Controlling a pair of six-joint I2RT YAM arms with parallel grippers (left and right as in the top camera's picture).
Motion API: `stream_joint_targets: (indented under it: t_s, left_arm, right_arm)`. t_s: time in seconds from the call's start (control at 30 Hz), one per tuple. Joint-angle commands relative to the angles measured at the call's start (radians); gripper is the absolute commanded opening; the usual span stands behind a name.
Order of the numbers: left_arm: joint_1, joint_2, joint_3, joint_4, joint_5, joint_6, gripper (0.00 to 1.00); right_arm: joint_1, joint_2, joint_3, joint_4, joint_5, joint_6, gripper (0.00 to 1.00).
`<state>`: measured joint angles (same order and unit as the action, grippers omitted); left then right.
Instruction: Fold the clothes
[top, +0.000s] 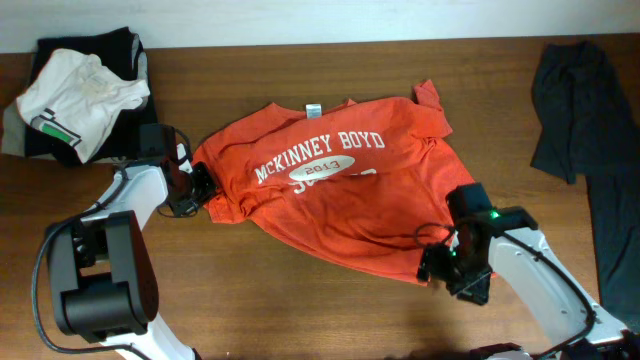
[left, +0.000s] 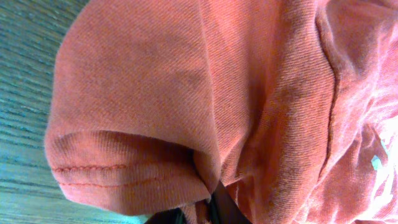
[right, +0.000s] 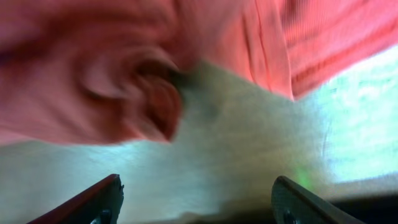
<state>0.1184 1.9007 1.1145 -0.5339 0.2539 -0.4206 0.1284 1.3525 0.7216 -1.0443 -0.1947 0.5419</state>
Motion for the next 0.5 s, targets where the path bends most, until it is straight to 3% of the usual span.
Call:
stream_joint_targets:
  t_s: [0.0, 0.17, 0.2, 0.3, 0.37, 0.4, 0.47]
  left_arm:
    - [0.004, 0.018, -0.012, -0.001, -0.014, -0.005, 0.11]
    - [0.004, 0.018, -0.012, -0.001, -0.014, -0.005, 0.11]
    - [0.004, 0.018, -0.012, -0.001, -0.014, -0.005, 0.11]
    - [0.004, 0.018, -0.012, -0.001, -0.014, -0.005, 0.12]
    - [0.004, 0.018, -0.012, -0.001, -0.014, -0.005, 0.12]
    - [0.004, 0.018, -0.012, -0.001, -0.014, -0.005, 0.12]
    - [0.004, 0.018, -0.012, -0.001, -0.014, -0.005, 0.12]
  right_arm:
    - [-0.003, -0.003, -0.085, 0.162, -0.114, -0.011, 0.79]
    - [-0.003, 0.021, -0.090, 0.303, -0.144, -0.011, 0.71]
    - [-0.003, 0.038, -0.090, 0.322, -0.142, -0.011, 0.62]
    - [-0.004, 0.064, -0.090, 0.354, -0.138, -0.010, 0.47]
    - [-0.005, 0.064, -0.081, 0.354, -0.130, -0.010, 0.14]
    - [-0.005, 0.064, -0.059, 0.351, -0.131, -0.010, 0.04]
    - [-0.005, 0.064, 0.038, 0.311, -0.134, -0.003, 0.04]
